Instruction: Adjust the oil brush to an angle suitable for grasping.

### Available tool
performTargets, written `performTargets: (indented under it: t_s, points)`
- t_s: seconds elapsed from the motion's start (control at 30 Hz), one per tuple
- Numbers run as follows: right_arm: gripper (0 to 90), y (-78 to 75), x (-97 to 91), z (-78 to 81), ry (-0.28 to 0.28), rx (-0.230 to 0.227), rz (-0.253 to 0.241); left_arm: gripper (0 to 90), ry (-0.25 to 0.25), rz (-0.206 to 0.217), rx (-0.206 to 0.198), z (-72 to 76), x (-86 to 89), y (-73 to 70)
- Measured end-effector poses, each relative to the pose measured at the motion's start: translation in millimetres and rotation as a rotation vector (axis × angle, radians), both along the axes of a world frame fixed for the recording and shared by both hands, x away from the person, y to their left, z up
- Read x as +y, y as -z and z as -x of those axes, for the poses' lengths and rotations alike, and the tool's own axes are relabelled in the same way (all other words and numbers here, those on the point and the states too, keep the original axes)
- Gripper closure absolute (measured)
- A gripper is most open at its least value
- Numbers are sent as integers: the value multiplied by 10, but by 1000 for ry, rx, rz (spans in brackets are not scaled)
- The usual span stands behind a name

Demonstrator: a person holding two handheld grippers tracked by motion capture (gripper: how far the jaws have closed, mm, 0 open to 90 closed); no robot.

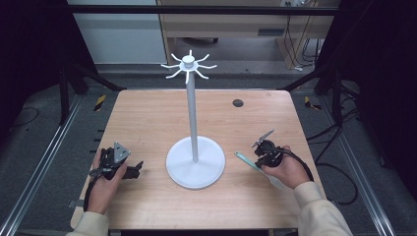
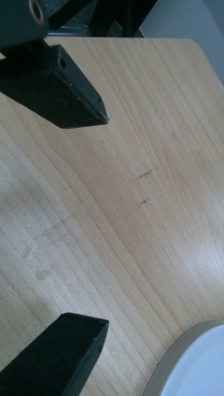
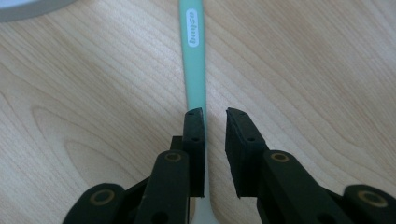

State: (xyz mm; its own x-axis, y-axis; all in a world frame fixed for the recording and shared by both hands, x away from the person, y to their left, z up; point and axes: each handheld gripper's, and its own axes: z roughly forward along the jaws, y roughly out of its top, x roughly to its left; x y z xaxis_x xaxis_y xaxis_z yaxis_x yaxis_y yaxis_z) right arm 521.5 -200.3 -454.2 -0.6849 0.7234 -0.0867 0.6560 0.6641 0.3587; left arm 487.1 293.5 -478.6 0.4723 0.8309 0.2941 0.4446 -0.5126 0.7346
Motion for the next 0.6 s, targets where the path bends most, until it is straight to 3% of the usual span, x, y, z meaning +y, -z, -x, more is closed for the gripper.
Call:
performTargets:
  t_s: [0.3,0.6]
  points:
    - [712,65,8,-17,-18,56,16,30,1,0,0,-2,0,1]
    - [743,84,2,-21,-24,86,31,30,4,-6,3,-6,1,3]
